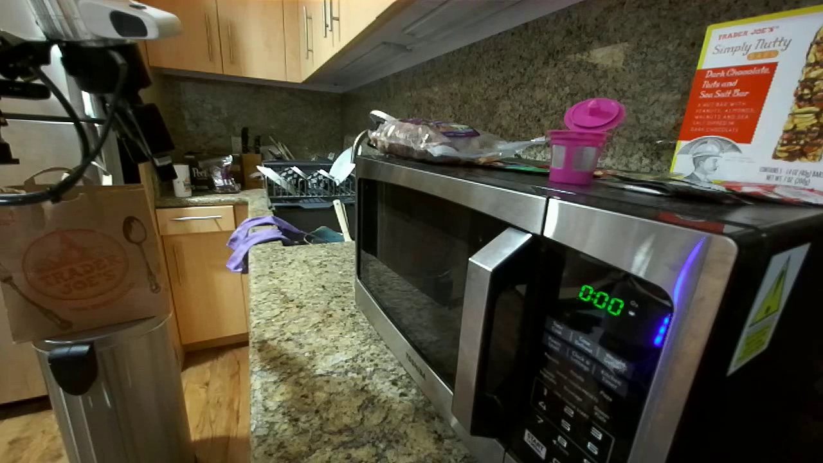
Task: Take the bag plastic bag from on top of the microwave and place it on the countertop
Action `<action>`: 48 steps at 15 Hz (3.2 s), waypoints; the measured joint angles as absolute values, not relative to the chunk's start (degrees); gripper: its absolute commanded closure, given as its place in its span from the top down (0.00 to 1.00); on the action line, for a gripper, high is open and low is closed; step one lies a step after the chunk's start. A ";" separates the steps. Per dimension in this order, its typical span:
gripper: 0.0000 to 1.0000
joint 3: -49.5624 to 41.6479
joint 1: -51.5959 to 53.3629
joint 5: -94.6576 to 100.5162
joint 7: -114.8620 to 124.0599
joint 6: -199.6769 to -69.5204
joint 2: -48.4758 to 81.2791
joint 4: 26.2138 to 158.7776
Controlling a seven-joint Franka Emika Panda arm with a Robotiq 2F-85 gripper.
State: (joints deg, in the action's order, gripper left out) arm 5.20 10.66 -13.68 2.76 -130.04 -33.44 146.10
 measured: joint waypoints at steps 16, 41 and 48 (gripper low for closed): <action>1.00 -1.86 6.66 -14.25 2.72 -130.04 -35.04 138.77; 1.00 -0.11 -8.14 6.36 10.55 -126.65 -27.32 129.17; 1.00 -0.20 -6.77 4.64 11.98 -126.21 -27.46 128.99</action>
